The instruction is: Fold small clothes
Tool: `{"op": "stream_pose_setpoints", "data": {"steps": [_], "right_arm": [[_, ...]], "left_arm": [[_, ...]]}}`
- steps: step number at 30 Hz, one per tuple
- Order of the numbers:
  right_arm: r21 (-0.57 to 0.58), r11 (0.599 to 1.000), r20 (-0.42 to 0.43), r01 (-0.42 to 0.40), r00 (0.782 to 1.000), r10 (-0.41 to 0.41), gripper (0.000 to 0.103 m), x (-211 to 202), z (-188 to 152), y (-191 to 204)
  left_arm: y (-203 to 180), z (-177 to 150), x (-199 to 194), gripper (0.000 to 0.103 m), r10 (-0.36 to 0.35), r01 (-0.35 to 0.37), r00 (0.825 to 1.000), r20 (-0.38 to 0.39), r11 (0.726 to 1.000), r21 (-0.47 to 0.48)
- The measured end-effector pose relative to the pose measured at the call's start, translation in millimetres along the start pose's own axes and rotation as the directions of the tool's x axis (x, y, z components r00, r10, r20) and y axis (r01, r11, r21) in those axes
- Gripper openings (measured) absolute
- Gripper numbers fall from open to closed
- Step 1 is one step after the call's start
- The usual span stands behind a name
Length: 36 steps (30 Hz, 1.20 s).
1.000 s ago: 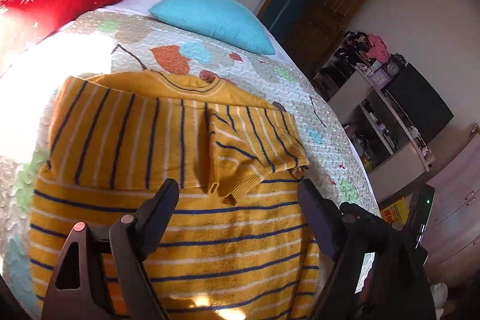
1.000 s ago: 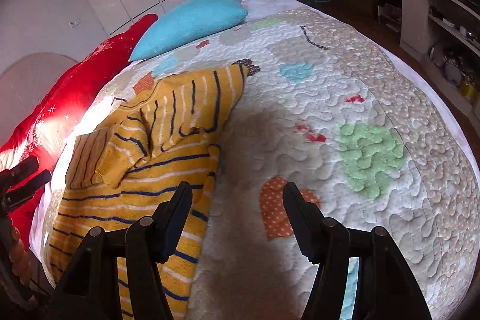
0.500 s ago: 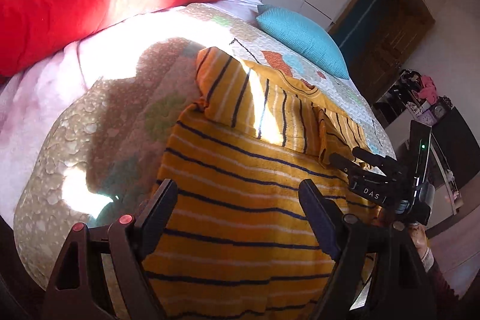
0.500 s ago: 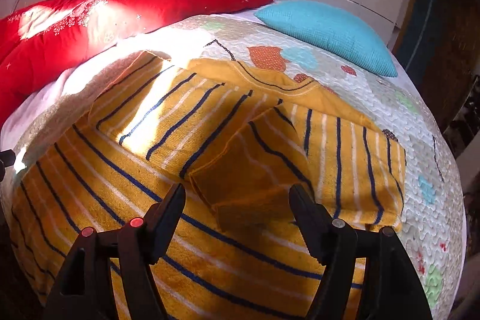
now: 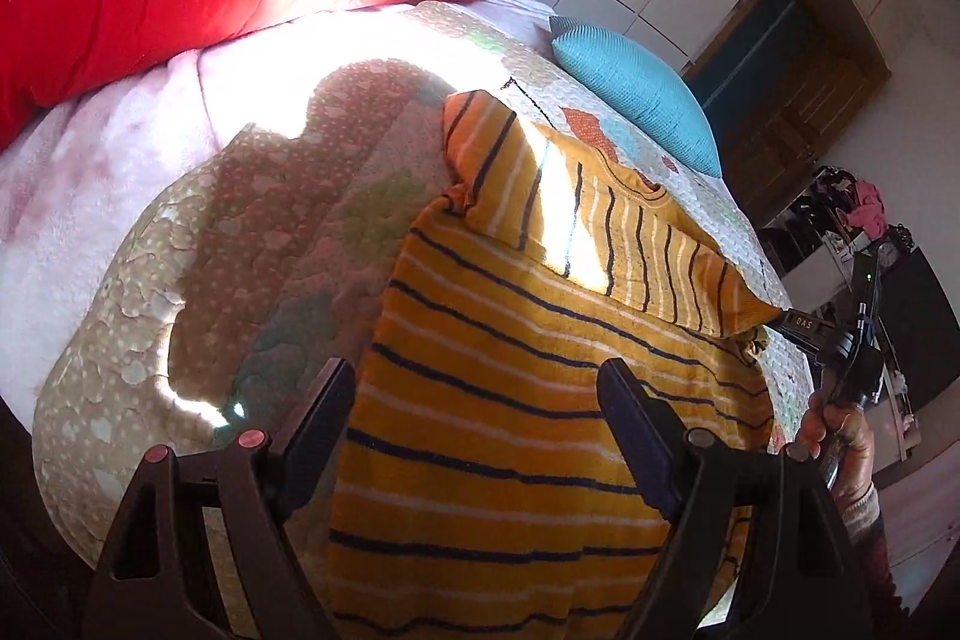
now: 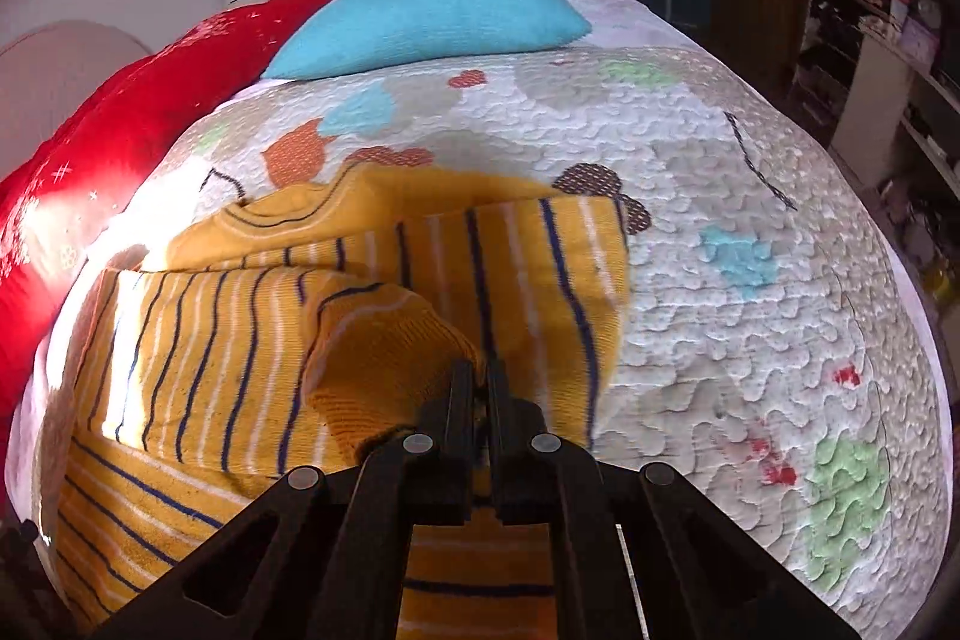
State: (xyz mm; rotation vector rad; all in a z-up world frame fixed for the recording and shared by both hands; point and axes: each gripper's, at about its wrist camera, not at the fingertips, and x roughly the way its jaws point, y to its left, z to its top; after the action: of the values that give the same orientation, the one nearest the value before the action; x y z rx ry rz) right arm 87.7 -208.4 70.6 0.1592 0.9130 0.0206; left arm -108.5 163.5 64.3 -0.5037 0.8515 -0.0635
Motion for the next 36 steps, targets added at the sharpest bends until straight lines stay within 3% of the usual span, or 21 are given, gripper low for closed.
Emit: {"op": "stream_pose_setpoints", "data": {"steps": [3,6,10,12,13,14,19,22,23,25,29,31,32,33,36], "right_arm": [[0.093,0.996,-0.021,0.005,1.000,-0.003,0.003,2.8,-1.0,-34.6],[0.104,0.992,-0.034,0.073,0.997,-0.070,0.001,4.4,-6.0,-50.5],[0.190,0.982,-0.038,0.014,0.999,-0.006,0.003,-0.1,-11.7,-80.5],[0.221,0.974,-0.007,-0.045,0.999,0.048,0.017,-11.9,-14.2,-89.0],[0.228,0.971,0.014,-0.075,0.997,0.074,0.032,-18.6,-15.8,-90.7],[0.224,0.970,0.035,-0.098,0.995,0.092,0.041,-25.1,-17.1,-88.9],[0.124,0.981,0.046,-0.149,0.989,0.144,0.051,-29.7,-18.1,-58.9],[0.082,0.989,0.010,-0.122,0.992,0.122,0.049,-9.4,-18.1,-40.8],[0.071,0.989,-0.025,-0.131,0.991,0.133,0.027,0.3,-18.5,-37.8],[0.074,0.993,-0.069,-0.094,0.993,0.099,0.026,13.9,-18.8,-37.9],[0.157,0.987,-0.049,-0.027,0.998,0.035,0.027,3.7,-20.7,-54.6],[0.141,0.988,-0.016,0.061,0.998,-0.059,0.031,-14.3,-24.7,-59.1],[0.143,0.988,-0.013,0.050,0.999,-0.048,0.032,-23.0,-28.0,-64.8],[0.153,0.988,-0.019,0.013,1.000,-0.010,0.034,-30.2,-33.2,-70.0],[0.191,0.976,-0.040,-0.109,0.992,0.119,0.054,-50.8,-57.4,-81.7]], "left_arm": [[-4.7,-2.0,2.8,0.082,0.002,-0.002,1.000,-0.009,1.000,0.015],[-5.7,-1.4,5.6,0.082,0.003,-0.002,1.000,-0.017,1.000,0.017],[-6.3,-0.3,8.5,0.082,0.003,-0.003,1.000,-0.023,1.000,0.009],[-7.9,-1.2,8.3,0.082,0.007,-0.007,1.000,-0.020,1.000,0.014],[-8.6,-1.7,8.3,0.082,0.010,-0.009,1.000,-0.021,1.000,0.017],[-9.0,-2.4,8.7,0.082,0.013,-0.012,1.000,-0.022,1.000,0.019],[-10.4,-6.3,13.7,0.082,0.008,-0.008,0.999,-0.040,1.000,0.008],[-16.1,-10.3,12.7,0.082,0.007,-0.006,0.999,-0.043,1.000,0.017],[-17.6,-11.4,10.9,0.082,0.011,-0.010,0.999,-0.042,1.000,0.023],[-18.7,-12.2,4.9,0.082,0.022,-0.021,0.999,-0.033,0.999,0.030],[-7.6,-10.9,-10.9,0.082,0.051,-0.051,0.999,-0.003,0.999,0.012],[2.1,-10.1,-15.8,0.082,0.067,-0.067,0.998,0.000,0.998,0.000],[7.0,-10.3,-16.5,0.082,0.071,-0.071,0.997,-0.004,0.997,-0.004],[11.7,-10.9,-16.2,0.082,0.076,-0.076,0.997,-0.012,0.997,-0.007],[22.7,-14.7,-12.0,0.082,0.092,-0.092,0.995,-0.035,0.996,-0.008]]}}
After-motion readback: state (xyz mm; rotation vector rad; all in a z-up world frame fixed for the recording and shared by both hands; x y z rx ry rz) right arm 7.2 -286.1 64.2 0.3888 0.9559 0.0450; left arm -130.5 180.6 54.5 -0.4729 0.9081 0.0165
